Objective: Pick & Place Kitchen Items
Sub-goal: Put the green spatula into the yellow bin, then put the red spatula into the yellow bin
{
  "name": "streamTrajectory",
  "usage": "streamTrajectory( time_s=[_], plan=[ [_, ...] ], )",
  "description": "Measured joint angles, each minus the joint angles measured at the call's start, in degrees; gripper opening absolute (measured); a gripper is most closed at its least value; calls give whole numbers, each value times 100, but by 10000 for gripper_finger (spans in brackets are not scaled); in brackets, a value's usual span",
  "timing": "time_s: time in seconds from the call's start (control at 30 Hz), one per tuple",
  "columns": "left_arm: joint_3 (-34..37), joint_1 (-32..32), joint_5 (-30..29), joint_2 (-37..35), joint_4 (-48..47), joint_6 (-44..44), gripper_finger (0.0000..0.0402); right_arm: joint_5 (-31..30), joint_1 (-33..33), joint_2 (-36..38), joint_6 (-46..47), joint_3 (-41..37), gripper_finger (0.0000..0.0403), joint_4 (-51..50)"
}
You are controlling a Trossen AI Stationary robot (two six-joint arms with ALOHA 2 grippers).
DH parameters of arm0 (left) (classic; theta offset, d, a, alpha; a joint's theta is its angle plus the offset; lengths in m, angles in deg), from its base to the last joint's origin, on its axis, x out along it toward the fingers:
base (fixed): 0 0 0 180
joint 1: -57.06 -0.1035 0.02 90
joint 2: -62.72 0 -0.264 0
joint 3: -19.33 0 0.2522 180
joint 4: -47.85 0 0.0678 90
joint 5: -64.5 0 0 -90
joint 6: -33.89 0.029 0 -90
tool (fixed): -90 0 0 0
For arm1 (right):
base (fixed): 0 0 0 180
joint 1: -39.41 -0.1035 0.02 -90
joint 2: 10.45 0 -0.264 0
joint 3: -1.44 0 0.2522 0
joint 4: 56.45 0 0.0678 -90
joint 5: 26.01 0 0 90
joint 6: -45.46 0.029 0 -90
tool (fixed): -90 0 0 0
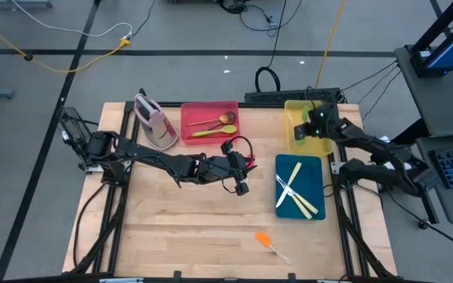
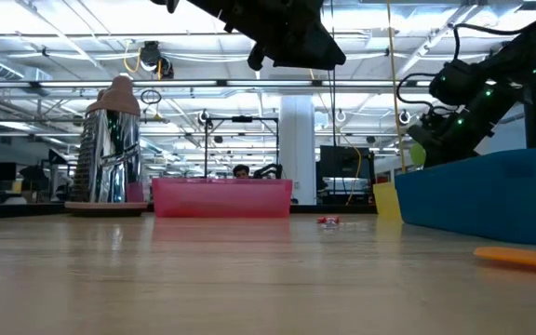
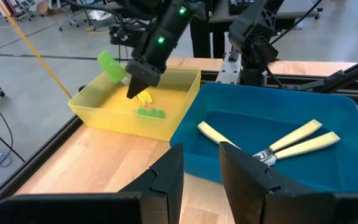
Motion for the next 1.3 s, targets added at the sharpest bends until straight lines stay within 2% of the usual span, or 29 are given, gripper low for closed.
streamTrajectory(
  time_s=[0.17,0.9,1.3],
  plan=[
    [2,0,0,0,-7,10,108,-5,192,-215,14,-1,15,107],
    [2,0,2,1,-40,-7,108,-157,181,-214,129,-17,26,171],
    [4,0,2,2,-38,-5,108,-153,179,-211,88,-17,94,174]
  ],
)
